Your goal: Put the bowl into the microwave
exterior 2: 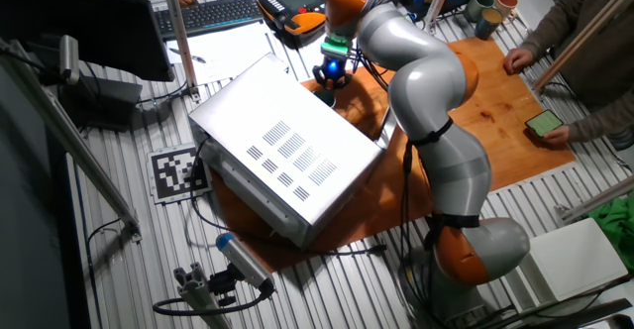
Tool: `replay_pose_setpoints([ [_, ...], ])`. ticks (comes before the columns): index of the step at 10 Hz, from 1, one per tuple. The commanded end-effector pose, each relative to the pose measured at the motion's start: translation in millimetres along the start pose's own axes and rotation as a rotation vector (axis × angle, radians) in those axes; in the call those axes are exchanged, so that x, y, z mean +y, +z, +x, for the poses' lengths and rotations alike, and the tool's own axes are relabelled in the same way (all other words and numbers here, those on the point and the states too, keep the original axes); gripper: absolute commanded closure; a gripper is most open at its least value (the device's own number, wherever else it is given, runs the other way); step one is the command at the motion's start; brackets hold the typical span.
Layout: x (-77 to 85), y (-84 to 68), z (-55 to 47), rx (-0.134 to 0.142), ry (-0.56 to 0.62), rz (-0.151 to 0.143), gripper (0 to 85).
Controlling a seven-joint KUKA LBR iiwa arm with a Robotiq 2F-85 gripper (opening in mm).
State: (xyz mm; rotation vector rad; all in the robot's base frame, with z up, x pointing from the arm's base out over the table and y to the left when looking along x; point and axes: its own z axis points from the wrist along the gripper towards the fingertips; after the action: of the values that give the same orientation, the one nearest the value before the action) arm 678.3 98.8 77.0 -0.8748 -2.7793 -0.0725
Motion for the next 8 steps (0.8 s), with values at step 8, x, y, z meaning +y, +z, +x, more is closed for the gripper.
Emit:
replay_pose_setpoints([
  [8,-8.8,-28.3,31.2,0.034,-0.001,0.009,85.0],
])
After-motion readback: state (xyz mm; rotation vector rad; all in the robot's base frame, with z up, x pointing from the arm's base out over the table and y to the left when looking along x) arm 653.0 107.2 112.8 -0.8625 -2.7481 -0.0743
